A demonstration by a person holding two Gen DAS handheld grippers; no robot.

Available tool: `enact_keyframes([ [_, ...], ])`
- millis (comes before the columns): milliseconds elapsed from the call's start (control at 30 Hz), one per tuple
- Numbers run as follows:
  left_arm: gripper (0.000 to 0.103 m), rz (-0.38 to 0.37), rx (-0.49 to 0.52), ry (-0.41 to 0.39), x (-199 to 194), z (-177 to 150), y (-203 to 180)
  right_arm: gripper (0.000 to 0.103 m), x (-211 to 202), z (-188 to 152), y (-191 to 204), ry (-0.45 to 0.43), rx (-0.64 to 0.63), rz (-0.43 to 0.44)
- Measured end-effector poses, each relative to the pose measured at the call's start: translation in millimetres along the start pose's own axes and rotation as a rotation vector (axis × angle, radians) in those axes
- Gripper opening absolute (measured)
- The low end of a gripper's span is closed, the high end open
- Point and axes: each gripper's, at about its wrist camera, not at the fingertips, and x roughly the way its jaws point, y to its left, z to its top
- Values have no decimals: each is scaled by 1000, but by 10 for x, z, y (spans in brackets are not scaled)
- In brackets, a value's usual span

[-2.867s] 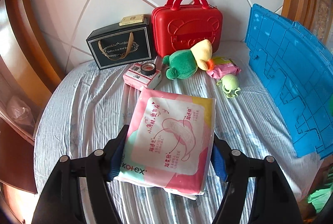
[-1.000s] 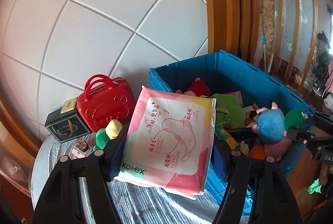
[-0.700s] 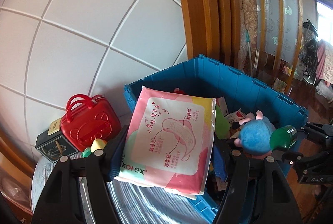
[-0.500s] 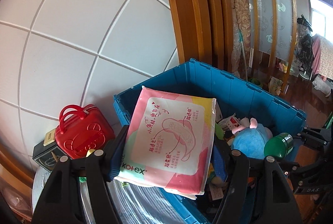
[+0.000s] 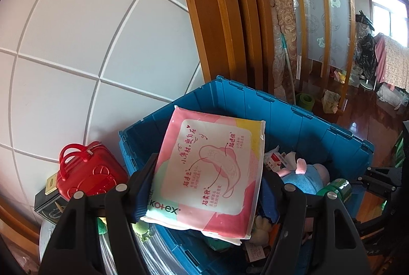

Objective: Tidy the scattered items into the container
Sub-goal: 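Open both tools to drop the pad pack and jar into the crate, then move both tools back toward the remaining items on the bed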

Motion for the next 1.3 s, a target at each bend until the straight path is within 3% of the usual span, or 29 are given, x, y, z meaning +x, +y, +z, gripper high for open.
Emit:
enact_keyframes([
  [233,72,-9,-33,-14,42,69,1,54,8,28,-33,-2,1,13],
  [300,97,-17,-86,-6,46,84,64,58,-35,38,-8,-28,-9,11],
  [367,103,-18,-129,-13,27,73,136,102,-78,48,1,-57,-10,10],
  [800,103,75,-200,58,-85,-466,641,103,62,81,215,-41,-43,23],
  [1067,103,150,-272,93,-252,-1010,1180,103,205,142,794,-32,-135,62],
  [1300,103,255,-320,141,-413,-1666,1929,103,449,156,1480,-18,-211,101],
])
